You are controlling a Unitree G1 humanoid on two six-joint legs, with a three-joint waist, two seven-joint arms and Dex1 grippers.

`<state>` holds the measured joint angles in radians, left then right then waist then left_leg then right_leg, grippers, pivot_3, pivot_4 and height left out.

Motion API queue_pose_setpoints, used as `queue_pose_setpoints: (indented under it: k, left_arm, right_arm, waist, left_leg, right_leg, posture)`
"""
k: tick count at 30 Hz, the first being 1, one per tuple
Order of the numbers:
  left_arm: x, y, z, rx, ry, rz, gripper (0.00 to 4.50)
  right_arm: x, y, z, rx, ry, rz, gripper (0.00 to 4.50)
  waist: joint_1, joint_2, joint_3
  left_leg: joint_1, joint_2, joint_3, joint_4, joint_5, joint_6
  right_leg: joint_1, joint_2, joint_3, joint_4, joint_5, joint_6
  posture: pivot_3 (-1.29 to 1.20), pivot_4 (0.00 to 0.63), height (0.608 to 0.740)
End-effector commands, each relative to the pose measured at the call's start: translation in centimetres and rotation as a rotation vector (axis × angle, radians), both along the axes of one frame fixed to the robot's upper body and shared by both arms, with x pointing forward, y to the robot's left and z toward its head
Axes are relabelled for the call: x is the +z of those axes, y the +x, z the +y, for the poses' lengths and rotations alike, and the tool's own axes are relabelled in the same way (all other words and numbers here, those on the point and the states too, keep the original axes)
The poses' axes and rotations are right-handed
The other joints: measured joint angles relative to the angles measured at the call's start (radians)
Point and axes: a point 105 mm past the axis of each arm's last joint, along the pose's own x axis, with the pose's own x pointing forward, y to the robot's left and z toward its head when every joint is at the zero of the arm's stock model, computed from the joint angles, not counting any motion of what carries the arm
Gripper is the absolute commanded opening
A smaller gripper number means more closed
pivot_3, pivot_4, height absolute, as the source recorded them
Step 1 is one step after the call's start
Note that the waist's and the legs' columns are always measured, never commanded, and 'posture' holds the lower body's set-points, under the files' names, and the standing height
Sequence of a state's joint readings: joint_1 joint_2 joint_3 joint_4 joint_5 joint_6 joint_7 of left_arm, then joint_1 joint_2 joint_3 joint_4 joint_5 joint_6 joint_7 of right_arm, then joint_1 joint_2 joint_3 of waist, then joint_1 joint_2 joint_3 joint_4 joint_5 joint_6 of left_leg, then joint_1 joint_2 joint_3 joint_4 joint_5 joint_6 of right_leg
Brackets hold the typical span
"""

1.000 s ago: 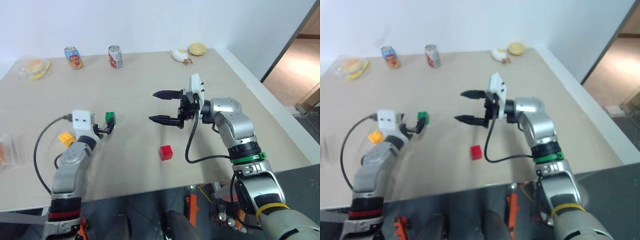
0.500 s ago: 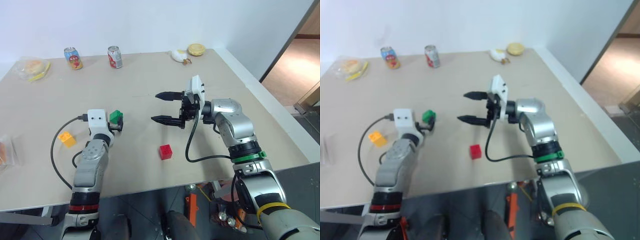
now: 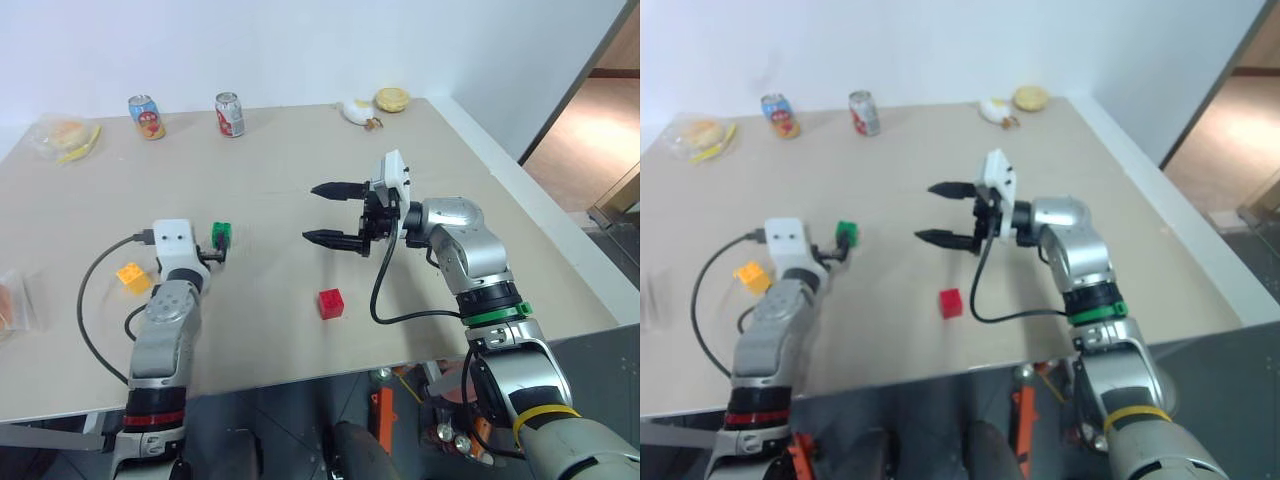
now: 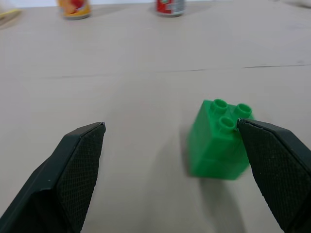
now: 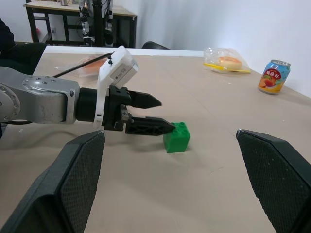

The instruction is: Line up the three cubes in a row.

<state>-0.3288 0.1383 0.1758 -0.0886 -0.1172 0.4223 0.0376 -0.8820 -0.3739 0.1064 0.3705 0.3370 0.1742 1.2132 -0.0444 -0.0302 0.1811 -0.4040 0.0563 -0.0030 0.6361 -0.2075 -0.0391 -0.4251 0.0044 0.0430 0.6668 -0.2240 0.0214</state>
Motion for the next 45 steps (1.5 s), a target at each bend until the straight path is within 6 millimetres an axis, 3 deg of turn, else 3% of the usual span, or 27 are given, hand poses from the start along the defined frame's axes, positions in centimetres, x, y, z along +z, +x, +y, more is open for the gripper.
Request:
queue_pose_setpoints:
  k: [1, 9, 15, 21, 27, 30, 42, 43, 45]
  left_arm:
    - [0.9, -0.3, 0.2, 0.013, 0.010, -0.031, 4.50]
    - [1.5, -0.9, 0.5, 0.024, -0.010, -0.055, 4.50]
    - [4.1, -1.8, 1.0, 0.038, -0.010, -0.137, 4.50]
    - [5.9, -1.5, -1.1, -0.045, -0.028, -0.197, 4.50]
    - [3.2, 0.3, -2.7, -0.107, 0.006, -0.092, 4.50]
    - [2.2, 1.1, -2.5, -0.095, 0.008, -0.057, 4.50]
    - [0.8, 2.4, -3.3, -0.127, 0.016, -0.014, 4.50]
    - [0.7, 2.5, -3.3, -0.123, 0.014, -0.011, 3.94]
    - [0.6, 2.5, -3.3, -0.119, 0.011, -0.009, 3.38]
  right_arm:
    - [1.9, 0.0, -0.2, -0.003, 0.028, -0.063, 4.48]
    - [1.8, 0.1, 0.1, 0.007, 0.032, -0.058, 4.48]
    - [2.0, 0.1, 0.1, 0.011, 0.039, -0.058, 4.48]
    - [1.9, 0.1, 0.0, 0.008, 0.044, -0.053, 4.48]
    - [2.2, 0.3, -0.2, -0.007, 0.044, -0.059, 4.48]
    - [2.2, 0.4, -0.3, -0.012, 0.041, -0.062, 4.48]
    - [2.2, 0.3, -0.5, -0.026, 0.044, -0.067, 4.48]
    - [2.2, 0.3, -0.5, -0.026, 0.044, -0.068, 4.50]
    - [2.3, 0.2, -0.5, -0.027, 0.046, -0.069, 4.50]
  waist:
    - [0.000, 0.000, 0.000]
    - [0.000, 0.000, 0.000]
    - [0.000, 0.000, 0.000]
    - [0.000, 0.000, 0.000]
    - [-0.001, 0.000, 0.000]
    - [-0.001, 0.000, 0.000]
    - [0.000, 0.000, 0.000]
    - [0.000, 0.000, 0.000]
    - [0.000, 0.000, 0.000]
  left_leg:
    - [0.000, 0.000, 0.000, 0.000, 0.000, 0.000]
    - [0.000, 0.000, 0.000, 0.000, 0.000, 0.000]
    - [0.000, 0.000, 0.000, 0.000, 0.000, 0.000]
    - [-0.001, 0.000, 0.000, 0.000, 0.000, 0.000]
    - [-0.001, 0.000, 0.000, 0.000, 0.000, 0.000]
    - [0.000, 0.000, 0.000, 0.000, 0.000, 0.000]
    - [-0.001, 0.000, 0.000, 0.000, 0.000, 0.000]
    - [-0.001, 0.000, 0.000, 0.000, 0.000, 0.000]
    - [-0.001, 0.000, 0.000, 0.000, 0.000, 0.000]
  right_leg:
    - [0.000, 0.000, 0.000, 0.000, 0.000, 0.000]
    - [0.000, 0.000, 0.000, 0.000, 0.000, 0.000]
    - [0.000, 0.000, 0.000, 0.000, 0.000, 0.000]
    - [0.000, 0.000, 0.000, -0.001, 0.000, 0.000]
    - [0.000, 0.000, 0.000, -0.001, 0.000, 0.000]
    - [0.000, 0.000, 0.000, -0.001, 0.000, 0.000]
    - [-0.001, 0.000, 0.000, -0.001, 0.000, 0.001]
    - [-0.001, 0.000, 0.000, -0.001, 0.000, 0.001]
    - [-0.001, 0.000, 0.001, -0.001, 0.000, 0.001]
  posture:
    - [0.00, 0.150, 0.740]
    - [0.00, 0.150, 0.740]
    - [0.00, 0.150, 0.740]
    - [0.00, 0.150, 0.740]
    - [0.00, 0.150, 0.740]
    - [0.00, 0.150, 0.740]
    - [0.00, 0.150, 0.740]
    - [0.00, 0.150, 0.740]
    - [0.00, 0.150, 0.740]
